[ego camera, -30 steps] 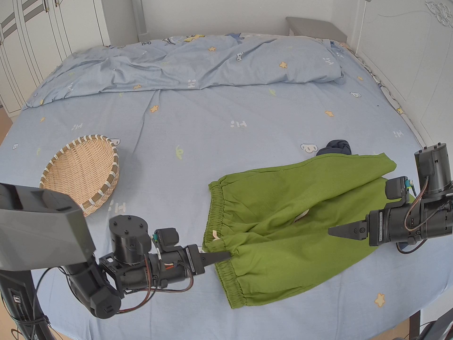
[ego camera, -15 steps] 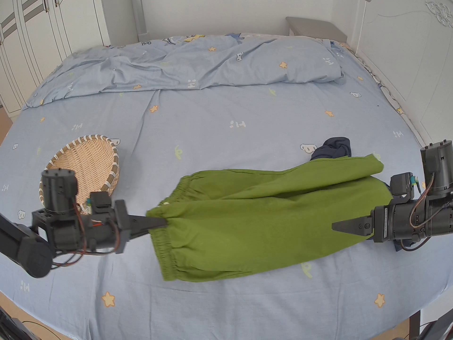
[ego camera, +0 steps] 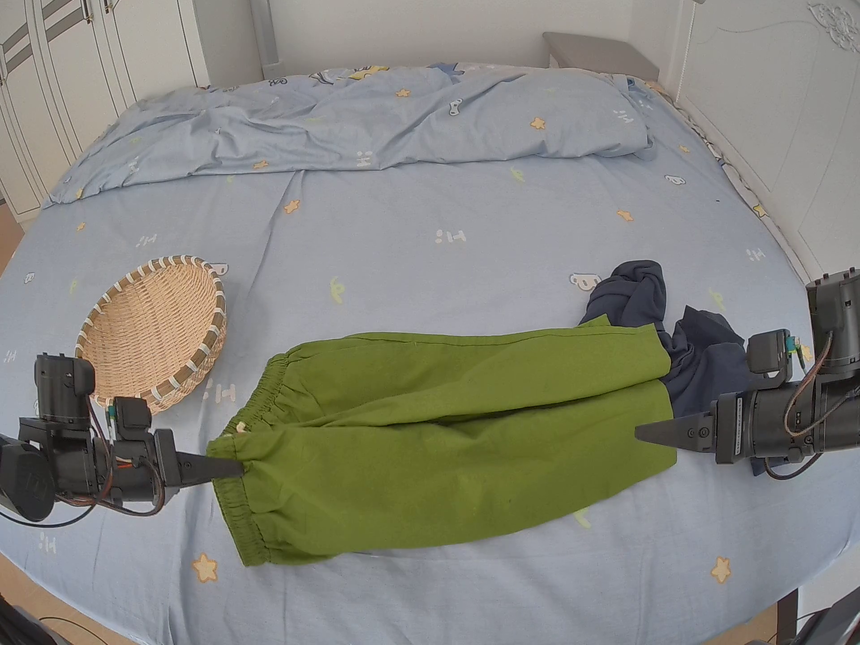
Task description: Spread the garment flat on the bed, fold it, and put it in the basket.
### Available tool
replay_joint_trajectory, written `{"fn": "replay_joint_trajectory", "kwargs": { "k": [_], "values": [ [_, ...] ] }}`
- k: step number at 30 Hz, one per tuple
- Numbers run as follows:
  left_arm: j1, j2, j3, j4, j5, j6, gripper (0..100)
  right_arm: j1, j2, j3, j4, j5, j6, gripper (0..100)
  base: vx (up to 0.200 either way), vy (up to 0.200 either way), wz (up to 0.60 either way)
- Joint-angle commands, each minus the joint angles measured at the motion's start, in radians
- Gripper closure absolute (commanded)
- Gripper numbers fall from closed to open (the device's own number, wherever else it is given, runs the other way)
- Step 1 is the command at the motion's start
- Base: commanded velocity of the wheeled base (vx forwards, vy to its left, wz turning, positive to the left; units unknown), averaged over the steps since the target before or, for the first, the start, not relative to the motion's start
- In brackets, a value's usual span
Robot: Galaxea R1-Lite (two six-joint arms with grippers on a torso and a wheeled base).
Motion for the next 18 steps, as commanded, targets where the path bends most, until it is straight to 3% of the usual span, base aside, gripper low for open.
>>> {"fn": "replay_joint_trajectory", "kwargs": {
  "k": [1, 4, 7, 18],
  "values": [
    [0.020, 0.169, 0.042, 0.021, -0.003, 0.126, 100, -0.016, 0.040, 0.025, -0.003, 0.002, -0.001, 0, 0.000, 0.000, 0.00],
    [0.023, 0.174, 0.025, 0.021, -0.003, 0.141, 100, -0.116, 0.107, 0.054, -0.008, 0.036, -0.012, 0, 0.000, 0.000, 0.00],
    [0.028, 0.177, 0.005, 0.003, -0.003, 0.139, 100, -0.221, 0.170, 0.059, -0.062, 0.126, -0.028, 0, 0.000, 0.000, 0.00],
    [0.114, 0.177, -0.054, -0.072, -0.002, 0.101, 100, -0.353, 0.311, 0.122, -0.207, 0.284, -0.216, 0, 0.000, 0.000, 0.00]
  ]
}}
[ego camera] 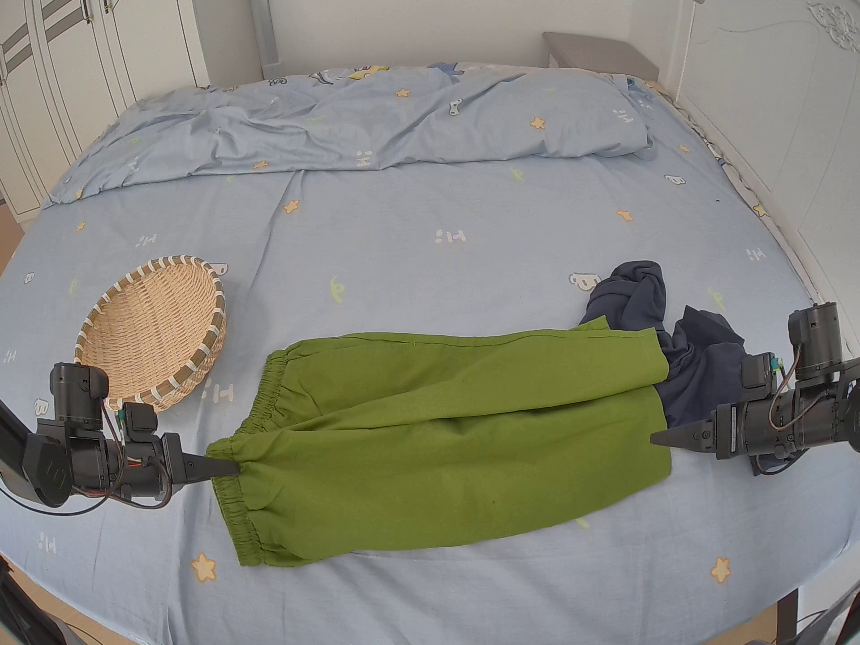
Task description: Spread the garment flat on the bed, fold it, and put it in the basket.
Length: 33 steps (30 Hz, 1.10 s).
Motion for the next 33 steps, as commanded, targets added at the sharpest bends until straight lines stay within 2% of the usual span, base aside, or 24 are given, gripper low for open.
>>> {"fn": "replay_joint_trajectory", "kwargs": {
  "k": [1, 4, 11, 15, 24, 28, 33],
  "values": [
    [0.041, 0.010, -0.038, -0.017, 0.001, -0.017, 100, -0.055, 0.113, 0.032, -0.045, 0.057, -0.034, 0, 0.000, 0.000, 0.00],
    [0.044, 0.020, -0.052, -0.017, 0.001, -0.019, 100, -0.055, 0.127, 0.051, -0.094, 0.092, -0.034, 0, 0.000, 0.000, 0.00],
    [0.040, 0.024, -0.061, -0.017, 0.001, -0.021, 100, -0.046, 0.206, 0.091, -0.227, 0.113, -0.036, 0, 0.000, 0.000, 0.00],
    [0.041, 0.024, -0.066, -0.017, 0.001, -0.021, 100, -0.045, 0.217, 0.121, -0.292, 0.192, -0.030, 0, 0.000, 0.000, 0.00],
    [0.046, 0.041, -0.075, -0.017, 0.001, -0.021, 100, -0.045, 0.254, 0.126, -0.302, 0.228, -0.033, 0, 0.000, 0.000, 0.00],
    [0.046, 0.043, -0.075, -0.017, 0.001, -0.019, 100, -0.046, 0.263, 0.129, -0.304, 0.284, -0.030, 0, 0.000, 0.000, 0.00],
    [0.047, 0.044, -0.077, -0.017, 0.001, -0.019, 100, -0.052, 0.272, 0.128, -0.307, 0.287, -0.030, 0, 0.000, 0.000, 0.00]
  ]
}}
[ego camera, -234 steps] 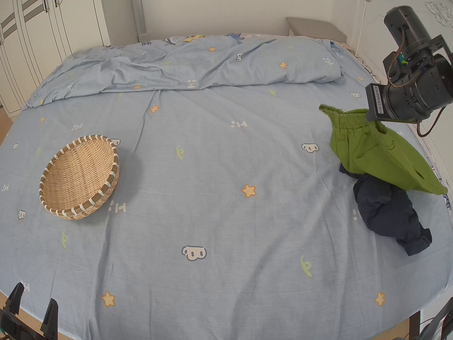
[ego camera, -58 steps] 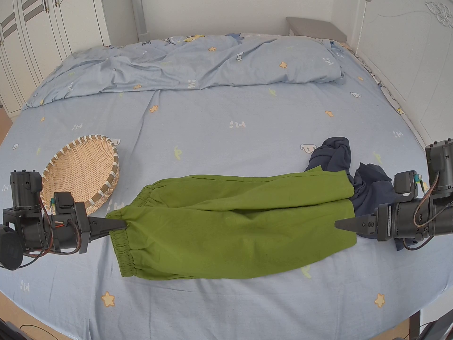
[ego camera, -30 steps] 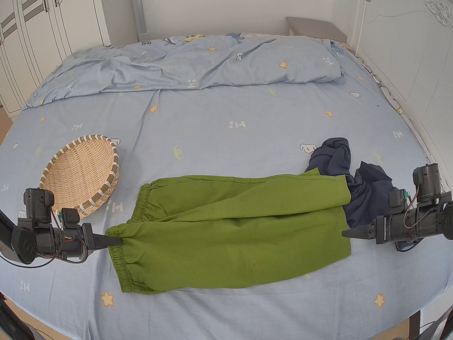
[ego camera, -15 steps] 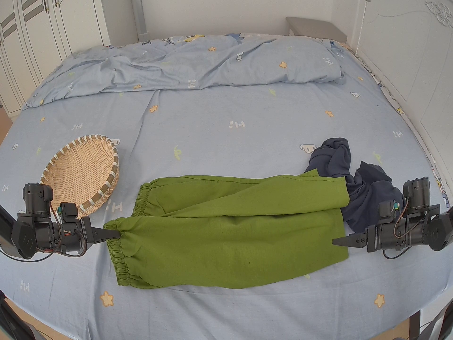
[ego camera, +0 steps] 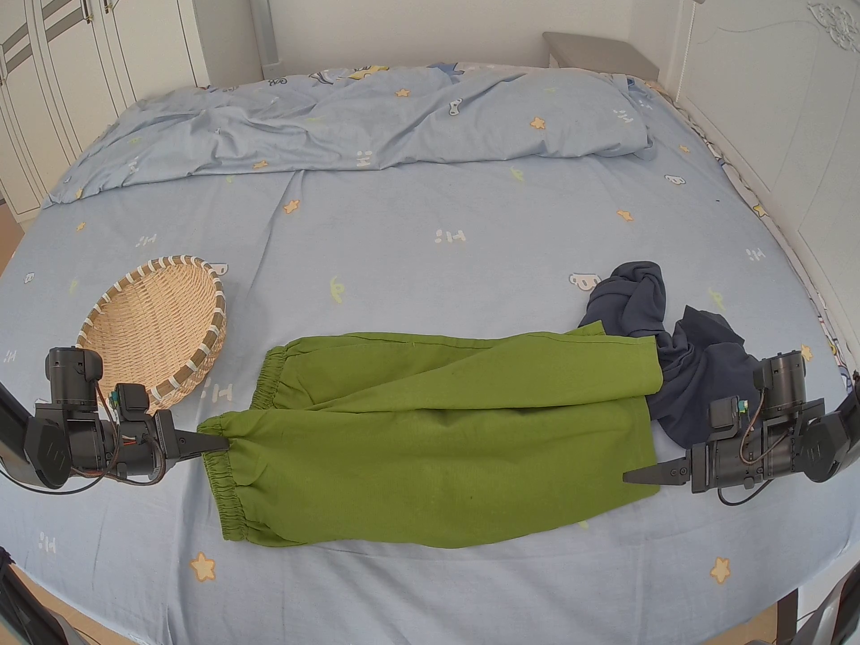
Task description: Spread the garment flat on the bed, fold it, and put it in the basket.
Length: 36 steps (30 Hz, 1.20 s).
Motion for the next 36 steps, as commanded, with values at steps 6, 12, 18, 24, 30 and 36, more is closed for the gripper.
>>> {"fn": "replay_joint_trajectory", "kwargs": {
  "k": [6, 12, 18, 24, 30, 36],
  "values": [
    [0.002, 0.002, -0.002, 0.000, 0.000, 0.000, 100, -0.019, 0.073, 0.003, -0.065, -0.001, -0.001, 0, 0.000, 0.000, 0.00],
    [0.002, 0.002, -0.002, 0.000, 0.000, 0.000, 100, -0.013, 0.110, -0.002, -0.103, 0.007, 0.000, 0, 0.000, 0.000, 0.00],
    [0.002, 0.002, -0.005, 0.000, 0.000, 0.000, 100, -0.010, 0.116, -0.008, -0.103, 0.056, 0.002, 0, 0.000, 0.000, 0.00],
    [0.013, 0.004, -0.007, -0.002, 0.000, 0.000, 100, -0.022, 0.116, -0.008, -0.101, 0.090, 0.003, 0, 0.000, 0.000, 0.00],
    [0.011, 0.004, -0.007, -0.002, 0.000, 0.000, 100, -0.062, 0.114, 0.003, -0.101, 0.104, 0.002, 100, 0.000, 0.000, 0.00],
    [0.013, 0.005, -0.007, -0.002, 0.000, 0.000, 100, -0.070, 0.114, 0.007, -0.101, 0.104, 0.000, 100, 0.000, 0.000, 0.00]
  ]
}}
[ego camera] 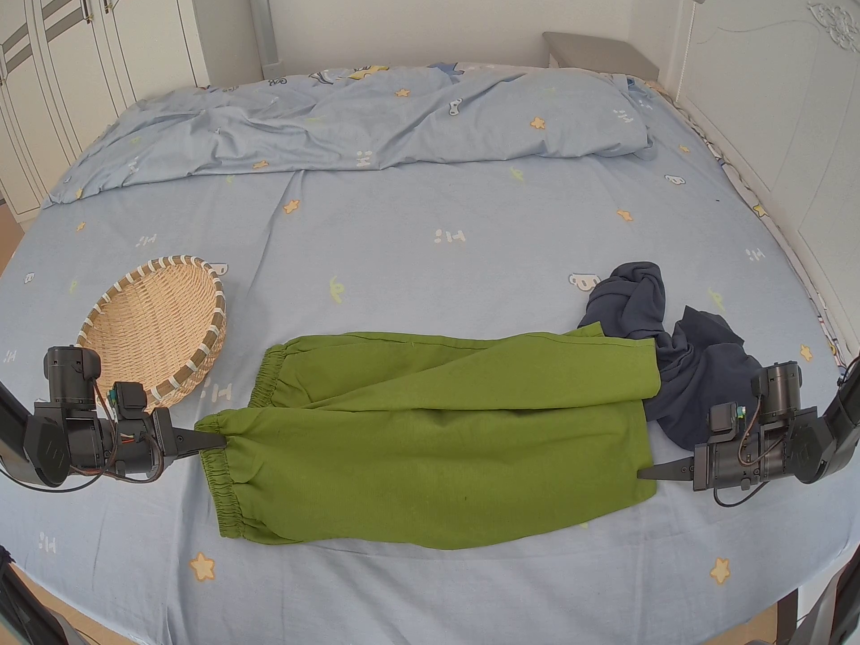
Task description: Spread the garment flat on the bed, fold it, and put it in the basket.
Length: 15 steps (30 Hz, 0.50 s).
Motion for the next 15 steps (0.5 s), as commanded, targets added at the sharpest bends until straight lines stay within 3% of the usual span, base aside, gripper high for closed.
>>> {"fn": "replay_joint_trajectory", "kwargs": {
  "k": [1, 15],
  "values": [
    [0.002, 0.007, 0.000, -0.001, 0.000, 0.001, 100, -0.004, 0.000, 0.003, -0.002, 0.001, -0.001, 100, 0.000, 0.000, 0.00],
    [0.004, 0.005, 0.012, -0.001, 0.001, 0.001, 100, -0.005, 0.000, 0.002, -0.002, 0.001, -0.001, 100, 0.000, 0.000, 0.00]
  ]
}}
